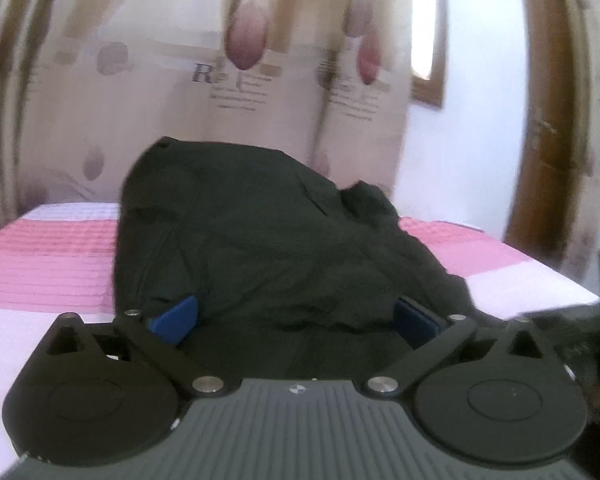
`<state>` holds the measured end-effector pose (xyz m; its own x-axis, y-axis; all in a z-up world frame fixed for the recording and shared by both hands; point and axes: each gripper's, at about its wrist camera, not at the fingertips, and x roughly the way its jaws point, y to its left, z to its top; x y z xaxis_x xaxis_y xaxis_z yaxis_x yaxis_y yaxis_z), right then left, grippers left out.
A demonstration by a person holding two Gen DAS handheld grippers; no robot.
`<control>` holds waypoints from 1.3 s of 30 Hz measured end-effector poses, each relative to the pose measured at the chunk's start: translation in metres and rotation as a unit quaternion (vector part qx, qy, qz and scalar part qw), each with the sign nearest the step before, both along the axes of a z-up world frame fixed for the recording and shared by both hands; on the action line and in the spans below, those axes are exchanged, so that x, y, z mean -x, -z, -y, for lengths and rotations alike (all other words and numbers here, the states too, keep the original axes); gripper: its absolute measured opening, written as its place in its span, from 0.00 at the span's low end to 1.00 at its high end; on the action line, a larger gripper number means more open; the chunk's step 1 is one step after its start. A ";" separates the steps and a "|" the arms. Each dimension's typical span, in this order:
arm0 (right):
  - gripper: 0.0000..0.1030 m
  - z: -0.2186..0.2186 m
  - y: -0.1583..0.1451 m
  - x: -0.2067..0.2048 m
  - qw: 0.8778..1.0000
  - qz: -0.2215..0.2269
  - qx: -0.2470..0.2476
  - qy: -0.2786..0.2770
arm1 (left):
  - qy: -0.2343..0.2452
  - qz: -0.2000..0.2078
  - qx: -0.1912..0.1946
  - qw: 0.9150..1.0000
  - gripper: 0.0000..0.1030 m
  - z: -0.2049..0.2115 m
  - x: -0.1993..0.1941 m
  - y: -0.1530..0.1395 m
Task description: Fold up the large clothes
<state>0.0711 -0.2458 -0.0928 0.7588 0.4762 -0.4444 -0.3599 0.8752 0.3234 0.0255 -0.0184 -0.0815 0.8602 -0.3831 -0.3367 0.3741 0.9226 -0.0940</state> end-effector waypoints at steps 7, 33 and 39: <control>0.99 -0.017 -0.041 0.050 0.993 0.109 0.046 0.020 | -0.081 0.012 -0.011 0.997 1.00 0.007 0.009 -0.025; 1.00 -0.045 -0.098 0.111 0.982 0.183 0.022 0.038 | -0.156 0.177 -0.068 0.969 1.00 0.043 0.093 -0.120; 1.00 -0.044 -0.101 0.116 0.981 0.188 0.022 0.039 | -0.146 0.212 -0.060 0.964 1.00 0.054 0.110 -0.132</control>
<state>-0.0450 -0.2017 0.0078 0.9062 0.3974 -0.1445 -0.3785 0.9147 0.1417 -0.0848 -0.0723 0.0500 0.9956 -0.0836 0.0418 0.0778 0.9891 0.1250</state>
